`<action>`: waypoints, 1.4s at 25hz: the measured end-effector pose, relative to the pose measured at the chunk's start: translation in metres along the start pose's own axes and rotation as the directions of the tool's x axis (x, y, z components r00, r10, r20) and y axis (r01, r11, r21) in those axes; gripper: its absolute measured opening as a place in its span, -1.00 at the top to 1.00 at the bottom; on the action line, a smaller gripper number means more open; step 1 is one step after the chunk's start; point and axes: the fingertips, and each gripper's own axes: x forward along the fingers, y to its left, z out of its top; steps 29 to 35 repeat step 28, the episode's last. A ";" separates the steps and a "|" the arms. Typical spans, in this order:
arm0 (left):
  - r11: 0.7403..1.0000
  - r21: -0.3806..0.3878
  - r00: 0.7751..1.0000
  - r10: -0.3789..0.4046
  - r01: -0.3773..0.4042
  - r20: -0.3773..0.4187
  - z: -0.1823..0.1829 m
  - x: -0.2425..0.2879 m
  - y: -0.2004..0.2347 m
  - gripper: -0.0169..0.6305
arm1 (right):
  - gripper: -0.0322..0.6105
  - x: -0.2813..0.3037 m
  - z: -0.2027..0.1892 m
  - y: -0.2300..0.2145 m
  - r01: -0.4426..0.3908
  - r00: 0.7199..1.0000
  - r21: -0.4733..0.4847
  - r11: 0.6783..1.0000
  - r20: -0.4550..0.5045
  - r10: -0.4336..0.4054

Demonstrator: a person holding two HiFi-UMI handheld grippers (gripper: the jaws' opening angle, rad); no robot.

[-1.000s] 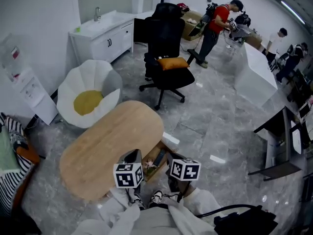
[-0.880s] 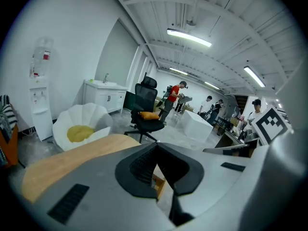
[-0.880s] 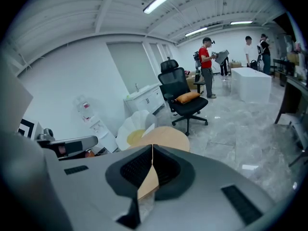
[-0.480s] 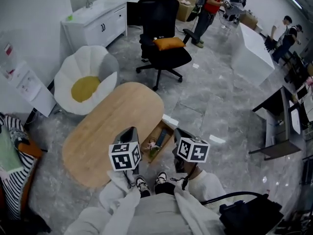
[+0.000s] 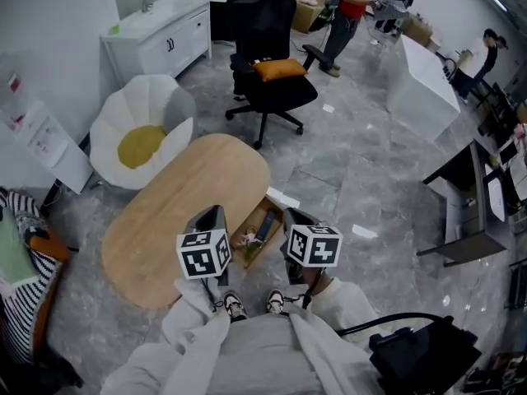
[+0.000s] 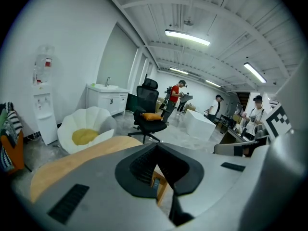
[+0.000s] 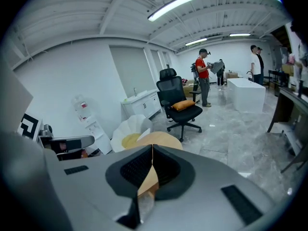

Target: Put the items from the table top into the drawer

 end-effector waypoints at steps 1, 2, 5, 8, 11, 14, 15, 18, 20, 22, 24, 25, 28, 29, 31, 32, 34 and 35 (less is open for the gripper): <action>1.000 0.002 1.000 0.000 0.000 0.001 -0.002 0.000 -0.004 0.96 | 0.70 -0.002 0.001 -0.002 0.000 1.000 -0.014 1.000 0.005 0.000; 1.000 0.004 1.000 -0.001 0.001 0.004 -0.003 0.000 -0.008 0.96 | 0.71 -0.003 0.001 -0.004 0.003 1.000 -0.028 1.000 0.009 -0.003; 1.000 0.014 1.000 0.001 -0.002 0.013 -0.007 -0.001 -0.016 0.97 | 0.71 -0.007 0.000 -0.011 0.015 1.000 -0.066 0.998 0.017 -0.013; 1.000 0.016 1.000 0.009 -0.009 0.011 -0.012 0.000 -0.016 0.96 | 0.71 -0.005 -0.001 -0.013 0.011 1.000 -0.063 0.998 0.025 -0.009; 1.000 0.018 1.000 0.018 -0.018 0.021 -0.010 -0.004 -0.017 0.97 | 0.71 -0.008 0.001 -0.014 0.007 0.999 -0.061 0.998 0.036 -0.005; 1.000 0.012 0.999 0.027 -0.027 0.030 -0.010 -0.006 -0.018 0.97 | 0.71 -0.010 0.000 -0.014 0.001 0.999 -0.059 0.998 0.039 0.001; 1.000 0.009 0.999 0.029 -0.029 0.030 -0.012 -0.006 -0.018 0.97 | 0.71 -0.011 -0.001 -0.014 -0.001 0.999 -0.060 0.998 0.039 0.004; 1.000 0.003 0.999 0.030 -0.030 0.026 -0.016 -0.006 -0.018 0.97 | 0.71 -0.012 -0.002 -0.015 -0.001 0.999 -0.063 0.998 0.041 0.004; 1.000 0.001 0.999 0.027 -0.027 0.024 -0.017 -0.004 -0.020 0.97 | 0.71 -0.012 -0.002 -0.017 0.005 0.999 -0.065 0.998 0.040 -0.002; 1.000 0.001 1.000 0.024 -0.024 0.020 -0.019 -0.003 -0.021 0.97 | 0.71 -0.012 -0.002 -0.020 0.011 0.999 -0.062 0.998 0.040 -0.009; 1.000 0.003 1.000 0.022 -0.022 0.018 -0.019 -0.002 -0.022 0.97 | 0.71 -0.013 -0.002 -0.022 0.015 0.999 -0.059 0.998 0.041 -0.012; 1.000 0.004 1.000 0.022 -0.022 0.018 -0.019 -0.002 -0.022 0.97 | 0.71 -0.012 -0.001 -0.022 0.015 0.999 -0.059 0.998 0.041 -0.013; 1.000 0.002 1.000 0.023 -0.023 0.020 -0.017 -0.001 -0.022 0.97 | 0.71 -0.012 -0.001 -0.021 0.013 0.999 -0.062 0.998 0.039 -0.011; 1.000 0.002 1.000 0.023 -0.023 0.020 -0.017 -0.001 -0.022 0.97 | 0.71 -0.012 -0.001 -0.021 0.013 0.999 -0.062 0.998 0.039 -0.011; 1.000 0.002 1.000 0.023 -0.023 0.020 -0.017 -0.001 -0.022 0.97 | 0.71 -0.012 -0.001 -0.021 0.013 0.999 -0.062 0.998 0.039 -0.011; 1.000 0.002 1.000 0.023 -0.023 0.020 -0.017 -0.001 -0.022 0.97 | 0.71 -0.012 -0.001 -0.021 0.013 0.999 -0.062 0.998 0.039 -0.011; 1.000 0.002 1.000 0.023 -0.023 0.020 -0.017 -0.001 -0.022 0.97 | 0.71 -0.012 -0.001 -0.021 0.013 0.999 -0.062 0.998 0.039 -0.011; 1.000 0.002 1.000 0.023 -0.023 0.020 -0.017 -0.001 -0.022 0.97 | 0.71 -0.012 -0.001 -0.021 0.013 0.999 -0.062 0.998 0.039 -0.011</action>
